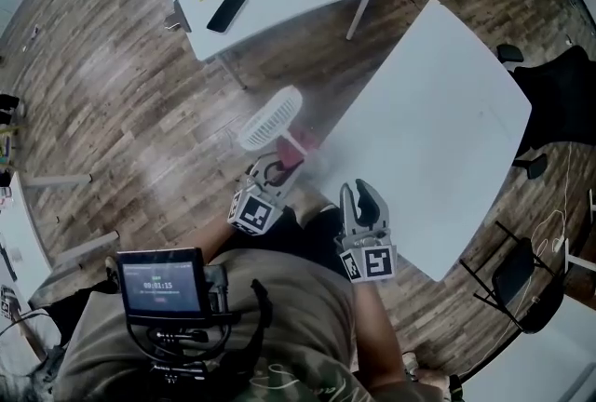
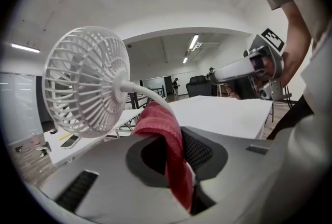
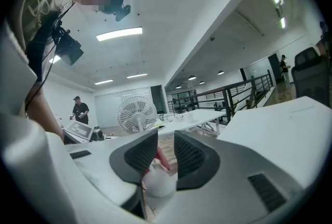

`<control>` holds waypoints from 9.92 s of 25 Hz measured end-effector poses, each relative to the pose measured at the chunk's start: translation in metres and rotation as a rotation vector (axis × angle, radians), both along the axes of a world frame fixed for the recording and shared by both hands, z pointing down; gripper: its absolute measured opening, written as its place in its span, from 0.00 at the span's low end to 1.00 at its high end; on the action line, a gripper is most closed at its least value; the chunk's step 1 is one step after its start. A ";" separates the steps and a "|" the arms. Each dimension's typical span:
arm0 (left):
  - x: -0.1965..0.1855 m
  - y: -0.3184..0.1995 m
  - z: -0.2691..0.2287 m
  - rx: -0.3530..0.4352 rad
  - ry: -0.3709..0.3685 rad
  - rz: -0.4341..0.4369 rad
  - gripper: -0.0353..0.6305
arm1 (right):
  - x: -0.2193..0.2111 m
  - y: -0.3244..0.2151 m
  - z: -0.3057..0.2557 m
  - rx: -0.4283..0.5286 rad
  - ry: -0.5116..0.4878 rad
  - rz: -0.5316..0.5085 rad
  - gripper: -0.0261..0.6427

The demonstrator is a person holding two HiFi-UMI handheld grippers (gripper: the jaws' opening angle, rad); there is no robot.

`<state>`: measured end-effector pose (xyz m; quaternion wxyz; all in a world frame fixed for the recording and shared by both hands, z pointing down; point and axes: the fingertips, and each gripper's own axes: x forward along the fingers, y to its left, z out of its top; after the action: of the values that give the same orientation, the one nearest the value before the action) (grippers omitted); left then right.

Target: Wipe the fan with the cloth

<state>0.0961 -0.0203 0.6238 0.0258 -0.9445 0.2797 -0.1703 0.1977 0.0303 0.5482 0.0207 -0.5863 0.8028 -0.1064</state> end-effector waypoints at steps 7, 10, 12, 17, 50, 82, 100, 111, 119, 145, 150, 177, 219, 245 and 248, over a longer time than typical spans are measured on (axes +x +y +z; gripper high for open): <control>-0.002 -0.001 0.012 -0.028 0.021 -0.033 0.18 | 0.010 -0.008 0.017 -0.014 -0.032 0.057 0.18; -0.003 -0.002 0.014 -0.034 0.035 -0.041 0.18 | 0.010 -0.006 0.014 -0.010 -0.028 0.051 0.18; -0.003 -0.003 0.018 -0.035 0.036 -0.039 0.18 | 0.014 -0.004 0.014 -0.010 -0.027 0.059 0.18; -0.005 -0.005 0.047 -0.033 -0.029 0.013 0.18 | 0.023 0.001 0.018 -0.012 -0.033 0.086 0.18; -0.012 -0.005 0.032 -0.165 -0.036 0.021 0.17 | -0.016 0.037 -0.051 -0.026 -0.018 0.133 0.18; -0.041 -0.052 0.060 -0.156 0.023 -0.107 0.18 | -0.070 -0.008 -0.013 0.033 0.028 0.022 0.04; -0.023 -0.032 0.073 -0.130 -0.026 0.007 0.17 | -0.058 -0.005 -0.022 0.027 0.036 0.054 0.04; -0.019 -0.026 0.042 -0.117 0.008 0.021 0.17 | -0.049 -0.013 -0.044 0.038 0.045 0.056 0.04; -0.012 -0.020 0.070 -0.157 0.002 -0.003 0.17 | -0.044 -0.016 -0.037 0.031 0.044 0.049 0.04; -0.029 -0.021 0.081 -0.190 -0.023 -0.046 0.18 | -0.044 0.005 -0.035 0.025 0.020 0.049 0.04; -0.065 -0.035 0.084 -0.211 -0.076 -0.140 0.18 | -0.043 0.013 -0.042 0.033 0.020 0.058 0.04; -0.052 0.075 -0.054 -0.114 0.100 0.055 0.17 | -0.142 -0.002 -0.007 -0.191 -0.053 -0.250 0.44; -0.045 0.071 -0.064 -0.189 0.164 0.076 0.25 | -0.150 -0.002 -0.019 -0.149 -0.020 -0.319 0.22; -0.112 0.028 -0.020 -0.201 0.192 -0.065 0.09 | -0.072 -0.042 0.097 -0.300 0.036 0.187 0.21; -0.123 0.025 -0.010 -0.217 0.186 -0.075 0.09 | -0.078 -0.053 0.109 -0.300 0.016 0.170 0.22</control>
<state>-0.0266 0.0045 0.6142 -0.1087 -0.9423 0.2961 -0.1121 0.1193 -0.0230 0.6575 -0.0647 -0.6494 0.7256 -0.2183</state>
